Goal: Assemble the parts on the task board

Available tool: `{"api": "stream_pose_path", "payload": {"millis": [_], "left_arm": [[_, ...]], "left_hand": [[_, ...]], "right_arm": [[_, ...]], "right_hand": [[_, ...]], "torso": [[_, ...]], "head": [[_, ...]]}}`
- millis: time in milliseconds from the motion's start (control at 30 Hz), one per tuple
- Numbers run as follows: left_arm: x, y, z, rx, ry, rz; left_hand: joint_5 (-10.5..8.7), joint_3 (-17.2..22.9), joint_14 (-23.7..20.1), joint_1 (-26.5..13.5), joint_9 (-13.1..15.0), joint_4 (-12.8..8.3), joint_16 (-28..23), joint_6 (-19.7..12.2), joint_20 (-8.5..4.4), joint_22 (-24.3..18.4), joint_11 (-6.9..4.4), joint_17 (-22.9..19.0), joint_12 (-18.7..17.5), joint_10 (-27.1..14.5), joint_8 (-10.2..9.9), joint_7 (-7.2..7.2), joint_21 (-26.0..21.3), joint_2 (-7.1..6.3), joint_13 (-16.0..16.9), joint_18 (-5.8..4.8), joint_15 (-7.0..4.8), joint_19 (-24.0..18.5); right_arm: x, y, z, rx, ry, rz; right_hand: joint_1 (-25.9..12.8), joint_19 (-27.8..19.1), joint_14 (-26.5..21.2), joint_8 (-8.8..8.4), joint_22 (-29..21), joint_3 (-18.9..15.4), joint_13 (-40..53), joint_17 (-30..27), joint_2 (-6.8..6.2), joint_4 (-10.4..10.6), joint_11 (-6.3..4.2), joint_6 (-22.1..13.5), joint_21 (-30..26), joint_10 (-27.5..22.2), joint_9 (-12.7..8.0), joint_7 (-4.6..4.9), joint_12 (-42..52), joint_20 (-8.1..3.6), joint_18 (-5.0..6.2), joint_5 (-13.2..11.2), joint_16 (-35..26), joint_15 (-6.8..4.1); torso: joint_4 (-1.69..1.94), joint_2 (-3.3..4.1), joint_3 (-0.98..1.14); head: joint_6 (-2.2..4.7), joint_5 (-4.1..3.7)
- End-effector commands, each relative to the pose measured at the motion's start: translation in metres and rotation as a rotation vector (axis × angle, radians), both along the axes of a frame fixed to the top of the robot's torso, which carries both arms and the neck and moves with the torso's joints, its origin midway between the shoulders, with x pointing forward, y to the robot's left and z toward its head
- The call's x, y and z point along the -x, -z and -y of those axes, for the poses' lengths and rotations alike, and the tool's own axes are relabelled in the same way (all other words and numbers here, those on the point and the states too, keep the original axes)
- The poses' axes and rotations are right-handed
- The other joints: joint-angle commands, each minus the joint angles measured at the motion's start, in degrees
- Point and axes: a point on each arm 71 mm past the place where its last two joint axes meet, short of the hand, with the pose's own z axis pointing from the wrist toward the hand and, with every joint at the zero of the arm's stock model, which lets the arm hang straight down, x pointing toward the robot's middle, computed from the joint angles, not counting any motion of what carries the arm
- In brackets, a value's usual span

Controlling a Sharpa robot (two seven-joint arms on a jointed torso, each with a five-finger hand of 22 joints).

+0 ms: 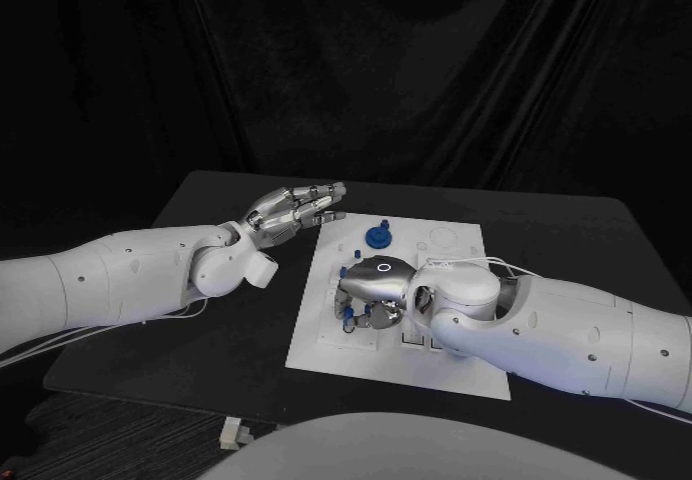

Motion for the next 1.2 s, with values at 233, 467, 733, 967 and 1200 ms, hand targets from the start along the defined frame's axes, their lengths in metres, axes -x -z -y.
{"api": "stream_pose_path", "payload": {"millis": [233, 467, 733, 967, 1200], "left_arm": [[0.0006, -0.0005, 0.0028, 0.021, 0.011, 0.002], [0.0004, -0.0004, 0.0033, 0.022, 0.013, 0.001], [0.0004, -0.0001, 0.0033, 0.019, 0.013, -0.001], [0.0005, 0.0001, 0.0025, 0.016, 0.01, -0.003], [0.0002, 0.0006, 0.0023, 0.012, 0.011, -0.007]], "left_hand": [[0.29, 0.2, 0.0, 0.2, 0.0, -0.1, 0.3, 0.3, 0.22, -0.1, 0.51, 0.0, 0.2, 0.0, 0.3, 0.06, 0.1, -0.13, 0.1, 0.7, 0.22, 0.1], [0.29, 0.2, 0.0, 0.2, 0.0, -0.1, 0.3, 0.3, 0.22, -0.1, 0.51, 0.0, 0.2, 0.0, 0.3, 0.06, 0.1, -0.13, 0.1, 0.7, 0.22, 0.1], [0.32, 0.2, -0.1, 0.2, 0.0, -0.1, 0.3, 0.2, 0.21, -0.1, 0.54, 0.0, 0.2, 0.0, 0.3, 0.08, 0.1, -0.13, 0.1, 0.7, 0.2, 0.1], [0.32, 0.2, -0.1, 0.2, 0.0, -0.1, 0.3, 0.2, 0.21, -0.1, 0.54, 0.0, 0.2, 0.0, 0.3, 0.08, 0.1, -0.13, 0.1, 0.7, 0.2, 0.1], [0.32, 0.2, -0.1, 0.2, 0.0, -0.1, 0.3, 0.2, 0.21, -0.1, 0.54, 0.0, 0.2, 0.0, 0.3, 0.08, 0.1, -0.13, 0.1, 0.7, 0.2, 0.1]], "right_arm": [[-0.0008, 0.0039, -0.0042, 0.004, -0.025, 0.086], [-0.0008, 0.0062, -0.0037, 0.017, -0.024, 0.086], [0.0014, 0.0081, -0.0026, 0.026, -0.024, 0.078], [0.005, 0.0094, -0.0017, 0.025, -0.024, 0.07], [0.0079, 0.0096, -0.002, 0.018, -0.025, 0.067]], "right_hand": [[0.0, -0.2, 0.0, -0.42, 6.3, 0.4, 0.3, -0.3, -0.48, -0.1, -2.04, -0.4, -0.3, 2.6, -0.1, -0.1, -0.1, -0.34, -0.47, 0.1, -0.4, -0.23], [-0.1, -0.3, -0.1, -0.45, 6.3, 0.4, 0.3, -0.5, -0.52, -0.1, -2.03, -0.4, -0.4, 2.6, -0.1, -0.09, -0.1, -0.34, -0.45, 0.1, -0.5, -0.22], [-0.1, -0.3, -0.2, -0.56, 6.3, 0.4, 0.3, -0.7, -0.62, -0.2, -2.04, -0.5, -0.4, 2.7, -0.1, -0.1, -0.2, -0.33, -0.45, 0.1, -0.7, -0.21], [-0.1, -0.4, -0.2, -0.63, 6.3, 0.5, 0.3, -0.6, -0.67, -0.3, -2.05, -0.5, -0.4, 2.8, -0.1, -0.09, -0.2, -0.33, -0.45, 0.2, -0.7, -0.22], [-0.1, -0.4, -0.2, -0.63, 6.3, 0.5, 0.3, -0.6, -0.67, -0.3, -2.05, -0.5, -0.4, 2.8, -0.1, -0.09, -0.2, -0.33, -0.45, 0.2, -0.7, -0.22]], "torso": [[-0.02, -0.02, -0.04], [-0.08, -0.05, -0.03], [-0.05, -0.06, -0.03], [-0.03, -0.07, -0.01], [-0.08, -0.09, -0.03]], "head": [[0.01, -0.06], [0.01, 0.2], [0.01, 0.11], [0.01, 0.14], [0.01, 0.06]]}}
